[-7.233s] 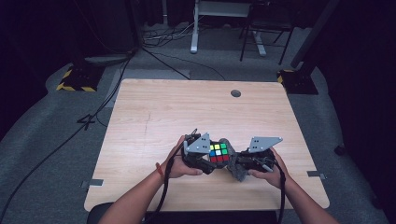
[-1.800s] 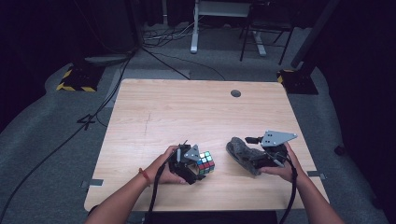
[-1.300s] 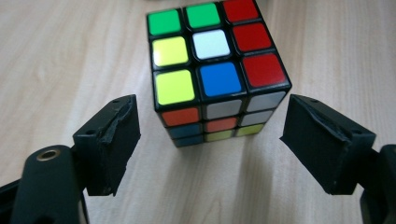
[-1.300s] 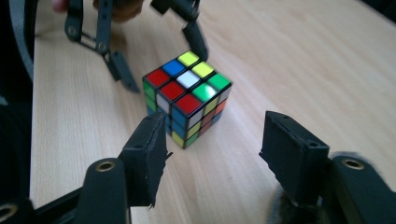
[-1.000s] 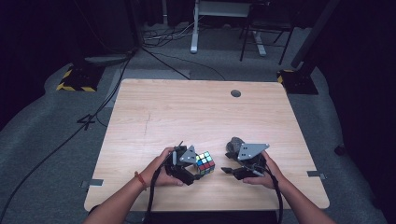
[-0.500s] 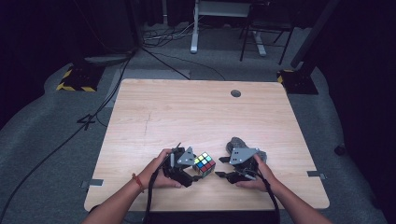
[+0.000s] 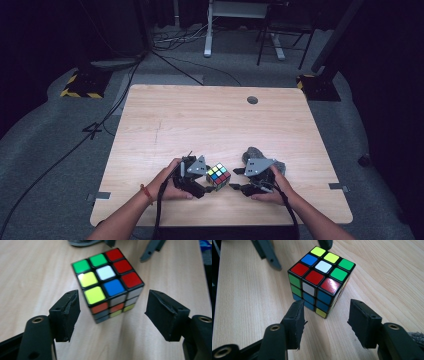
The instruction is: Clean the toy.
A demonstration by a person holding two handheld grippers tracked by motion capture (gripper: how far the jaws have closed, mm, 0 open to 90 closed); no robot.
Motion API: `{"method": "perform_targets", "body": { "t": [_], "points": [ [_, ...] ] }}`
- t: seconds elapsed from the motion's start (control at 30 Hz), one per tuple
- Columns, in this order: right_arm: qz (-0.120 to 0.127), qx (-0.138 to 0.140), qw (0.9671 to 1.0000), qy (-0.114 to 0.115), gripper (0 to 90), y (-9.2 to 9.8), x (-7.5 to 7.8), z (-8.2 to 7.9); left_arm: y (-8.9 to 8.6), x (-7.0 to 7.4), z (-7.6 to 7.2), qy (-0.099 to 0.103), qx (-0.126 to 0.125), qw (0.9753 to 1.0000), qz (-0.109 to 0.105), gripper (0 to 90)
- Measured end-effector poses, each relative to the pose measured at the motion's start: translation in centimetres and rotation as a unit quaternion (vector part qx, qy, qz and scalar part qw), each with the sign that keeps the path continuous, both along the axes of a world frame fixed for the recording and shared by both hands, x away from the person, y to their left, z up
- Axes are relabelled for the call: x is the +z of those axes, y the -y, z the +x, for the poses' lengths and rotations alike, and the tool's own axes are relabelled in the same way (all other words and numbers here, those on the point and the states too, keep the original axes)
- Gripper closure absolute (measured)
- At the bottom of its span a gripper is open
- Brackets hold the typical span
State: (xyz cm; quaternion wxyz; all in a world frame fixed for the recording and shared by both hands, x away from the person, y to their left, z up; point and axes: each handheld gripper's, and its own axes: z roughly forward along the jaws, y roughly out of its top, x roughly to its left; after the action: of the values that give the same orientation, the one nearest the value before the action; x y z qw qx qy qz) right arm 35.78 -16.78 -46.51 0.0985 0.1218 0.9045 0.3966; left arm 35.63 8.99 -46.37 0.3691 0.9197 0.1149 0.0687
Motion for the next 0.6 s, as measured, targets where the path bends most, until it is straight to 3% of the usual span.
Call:
{"method": "perform_targets", "body": {
  "t": [0.37,0.6],
  "points": [
    [-0.010,-0.029,0.9995,0.013,47.0,0.4,-0.1,0.3,0.8,-0.1,-0.3,-0.014,-0.014,0.9998,-0.001,27.2],
    [0.004,-0.052,0.9986,0.000,46.9,1.4,-0.2,1.3,1.2,-0.1,-0.2,-0.014,-0.011,0.9998,0.006,29.0]
  ]
}}
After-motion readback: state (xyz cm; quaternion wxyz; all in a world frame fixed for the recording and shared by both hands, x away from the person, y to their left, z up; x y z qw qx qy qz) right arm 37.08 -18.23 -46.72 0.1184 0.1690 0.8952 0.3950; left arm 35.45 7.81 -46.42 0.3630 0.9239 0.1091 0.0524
